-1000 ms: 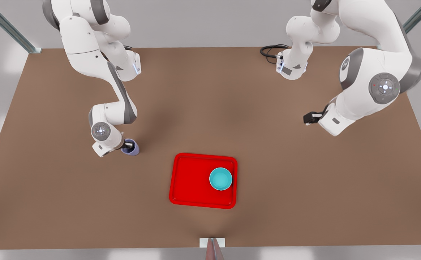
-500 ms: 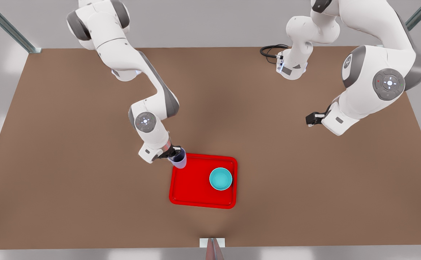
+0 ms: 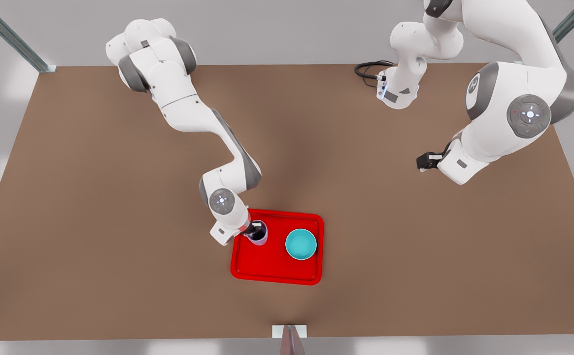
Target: Place the bowl on the tray with the left arm and the cup on the tray with the right arm
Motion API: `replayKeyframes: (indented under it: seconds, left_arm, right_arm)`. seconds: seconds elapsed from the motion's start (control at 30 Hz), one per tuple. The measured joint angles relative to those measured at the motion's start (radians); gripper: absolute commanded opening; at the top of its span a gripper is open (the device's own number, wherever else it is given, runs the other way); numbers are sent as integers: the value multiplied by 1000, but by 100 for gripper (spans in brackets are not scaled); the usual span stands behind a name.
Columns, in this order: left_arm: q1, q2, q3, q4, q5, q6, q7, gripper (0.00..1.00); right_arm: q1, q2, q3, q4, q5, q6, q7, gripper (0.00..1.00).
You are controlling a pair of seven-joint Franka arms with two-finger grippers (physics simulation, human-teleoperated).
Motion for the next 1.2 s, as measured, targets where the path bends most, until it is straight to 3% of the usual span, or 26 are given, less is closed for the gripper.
replayKeyframes:
  seconds: [0.3,0.57,0.7,1.03,1.2]
  left_arm:
    - [-2,-1,-1,0,-2,-5,-2,100]
    - [-6,-1,-5,0,-1,-12,-2,100]
    - [-6,4,-18,11,-4,-13,-1,100]
    - [-3,17,-16,16,-2,-18,0,100]
    - [-2,15,-13,17,-5,-23,-1,100]
  right_arm:
    - [-25,-86,6,-3,33,-28,21,100]
    - [-271,-352,-93,-14,-88,-486,0,100]
    - [-292,-519,-117,-1,-157,-640,-66,100]
    - [-308,-539,-127,5,-184,-840,-207,100]
    - [-371,-545,-61,-5,-189,-867,-251,100]
